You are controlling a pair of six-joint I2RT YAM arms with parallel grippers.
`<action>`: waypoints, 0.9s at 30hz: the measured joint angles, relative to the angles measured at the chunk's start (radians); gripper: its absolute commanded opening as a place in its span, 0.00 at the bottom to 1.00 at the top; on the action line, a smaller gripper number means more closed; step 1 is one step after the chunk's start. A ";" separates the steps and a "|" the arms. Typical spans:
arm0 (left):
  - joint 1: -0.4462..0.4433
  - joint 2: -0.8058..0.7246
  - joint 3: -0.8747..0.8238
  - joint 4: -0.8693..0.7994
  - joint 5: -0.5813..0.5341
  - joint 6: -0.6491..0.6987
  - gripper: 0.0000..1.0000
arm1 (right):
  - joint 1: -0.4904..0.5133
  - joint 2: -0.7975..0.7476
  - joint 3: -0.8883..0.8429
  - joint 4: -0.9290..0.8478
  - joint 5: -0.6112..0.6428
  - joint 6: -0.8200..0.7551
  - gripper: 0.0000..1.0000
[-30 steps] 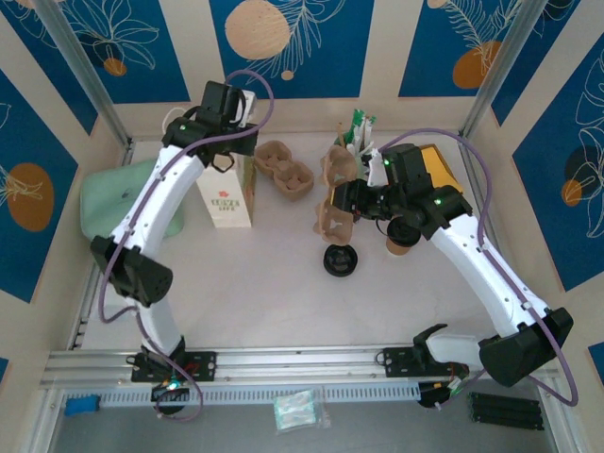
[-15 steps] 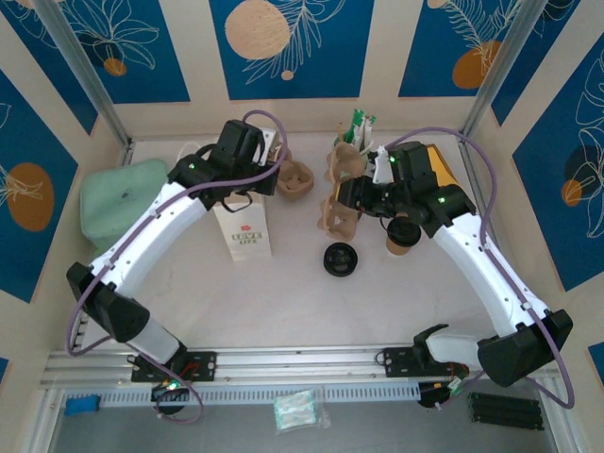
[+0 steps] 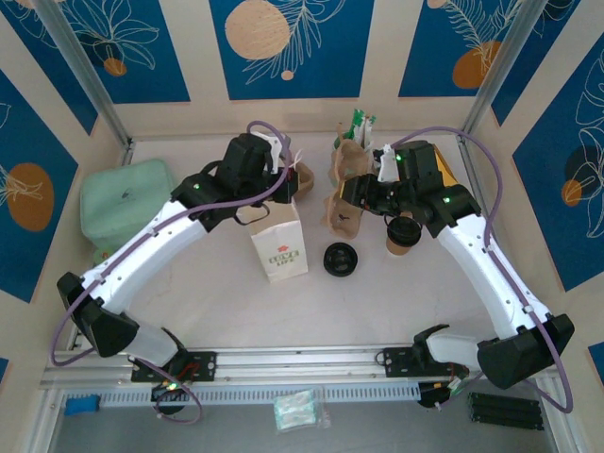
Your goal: Pack the takeout coffee
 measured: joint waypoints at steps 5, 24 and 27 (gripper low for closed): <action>-0.015 0.014 -0.001 0.034 0.011 -0.024 0.07 | -0.004 -0.007 0.000 -0.001 -0.003 0.000 0.38; -0.023 -0.004 0.073 0.074 0.066 -0.015 0.66 | -0.024 -0.064 0.035 -0.052 -0.001 -0.011 0.37; -0.024 -0.050 0.085 0.070 0.047 0.009 0.68 | -0.024 -0.064 0.071 -0.061 -0.001 -0.011 0.37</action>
